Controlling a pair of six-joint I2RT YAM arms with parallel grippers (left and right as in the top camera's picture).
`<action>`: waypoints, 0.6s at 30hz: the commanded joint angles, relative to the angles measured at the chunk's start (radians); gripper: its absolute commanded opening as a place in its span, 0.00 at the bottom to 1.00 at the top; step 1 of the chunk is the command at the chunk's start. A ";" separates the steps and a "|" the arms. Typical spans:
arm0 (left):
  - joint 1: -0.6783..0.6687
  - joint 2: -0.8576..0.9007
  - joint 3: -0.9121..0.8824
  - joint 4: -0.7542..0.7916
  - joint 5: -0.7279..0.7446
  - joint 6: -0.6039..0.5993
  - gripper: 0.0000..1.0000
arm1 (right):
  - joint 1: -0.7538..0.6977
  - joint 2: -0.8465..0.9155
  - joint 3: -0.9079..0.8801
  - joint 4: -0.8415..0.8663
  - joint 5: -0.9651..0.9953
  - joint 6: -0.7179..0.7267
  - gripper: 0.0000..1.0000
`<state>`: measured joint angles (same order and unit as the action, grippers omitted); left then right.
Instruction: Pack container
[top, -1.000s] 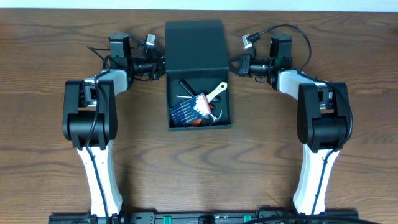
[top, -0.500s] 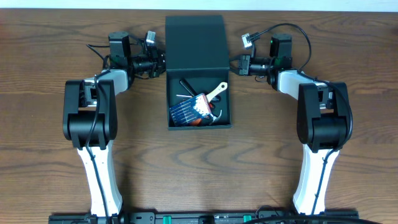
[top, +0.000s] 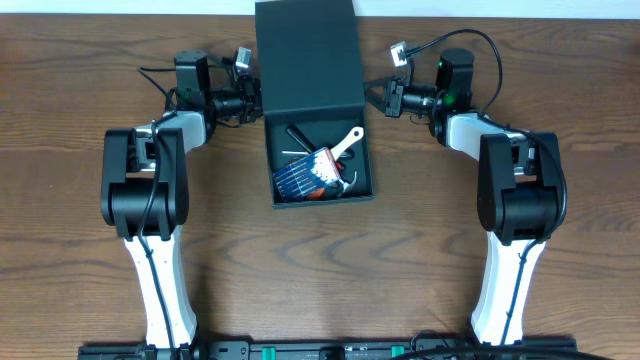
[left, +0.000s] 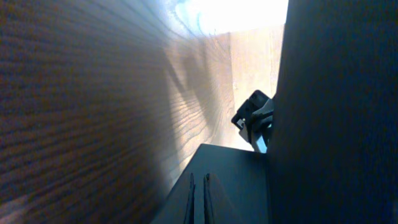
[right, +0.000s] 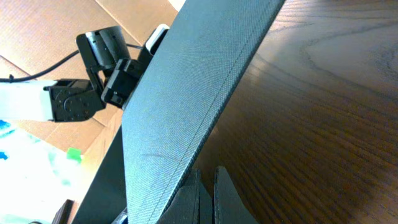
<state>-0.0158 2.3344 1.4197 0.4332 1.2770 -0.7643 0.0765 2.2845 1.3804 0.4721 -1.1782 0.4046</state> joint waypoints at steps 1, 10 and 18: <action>-0.005 -0.003 0.034 0.026 0.021 0.038 0.05 | 0.015 0.010 0.005 0.011 -0.038 -0.024 0.01; -0.005 -0.003 0.054 0.049 0.021 0.039 0.05 | 0.015 0.010 0.005 0.083 -0.059 0.000 0.01; -0.005 -0.021 0.087 0.082 0.026 0.039 0.06 | 0.015 0.010 0.005 0.119 -0.080 0.006 0.01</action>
<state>-0.0170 2.3344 1.4651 0.5053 1.2770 -0.7448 0.0761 2.2848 1.3796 0.5819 -1.2060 0.4099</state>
